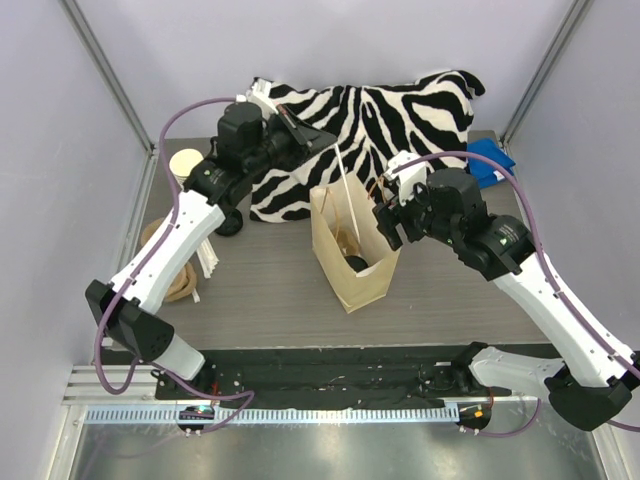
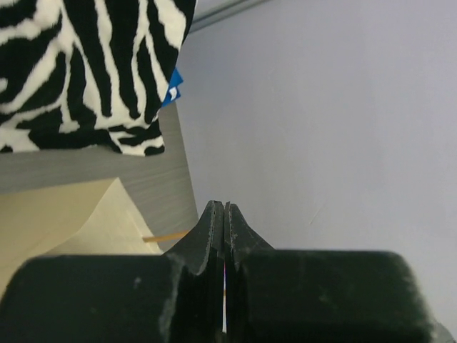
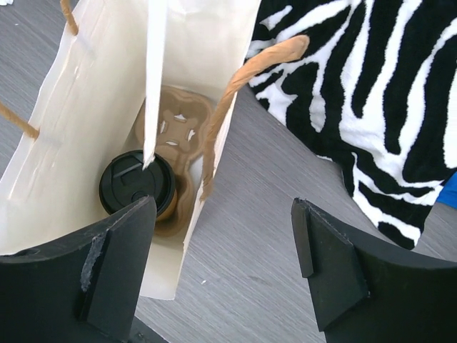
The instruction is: Pack the takeout coffee
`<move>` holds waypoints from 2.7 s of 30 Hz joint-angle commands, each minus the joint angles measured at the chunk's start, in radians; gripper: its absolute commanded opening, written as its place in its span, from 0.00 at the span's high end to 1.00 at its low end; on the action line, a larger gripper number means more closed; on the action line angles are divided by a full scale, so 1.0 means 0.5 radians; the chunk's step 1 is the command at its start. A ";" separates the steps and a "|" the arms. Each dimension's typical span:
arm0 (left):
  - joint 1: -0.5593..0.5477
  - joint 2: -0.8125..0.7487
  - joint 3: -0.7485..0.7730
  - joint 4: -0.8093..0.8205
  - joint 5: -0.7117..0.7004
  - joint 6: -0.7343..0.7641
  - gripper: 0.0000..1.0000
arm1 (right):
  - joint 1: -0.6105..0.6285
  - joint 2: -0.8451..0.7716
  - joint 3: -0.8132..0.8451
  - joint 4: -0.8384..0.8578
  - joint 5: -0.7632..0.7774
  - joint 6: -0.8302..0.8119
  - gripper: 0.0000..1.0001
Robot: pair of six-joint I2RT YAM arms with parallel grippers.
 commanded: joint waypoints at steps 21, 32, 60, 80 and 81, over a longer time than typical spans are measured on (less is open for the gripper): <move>-0.169 -0.234 -0.348 -0.144 0.046 0.148 0.56 | -0.115 -0.026 0.105 0.101 0.029 -0.039 0.15; -0.147 -0.305 -0.143 -0.165 -0.080 0.572 0.44 | -0.142 -0.026 0.108 0.113 0.013 -0.021 0.14; -0.230 0.247 0.259 -0.616 -0.065 0.910 0.59 | -0.170 0.041 0.148 0.147 -0.014 0.010 0.15; -0.261 0.367 0.152 -0.442 -0.126 0.894 0.57 | -0.188 0.087 0.148 0.150 -0.026 0.013 0.16; -0.264 0.364 0.134 -0.429 -0.135 0.897 0.57 | -0.188 0.090 0.151 0.150 -0.030 0.013 0.16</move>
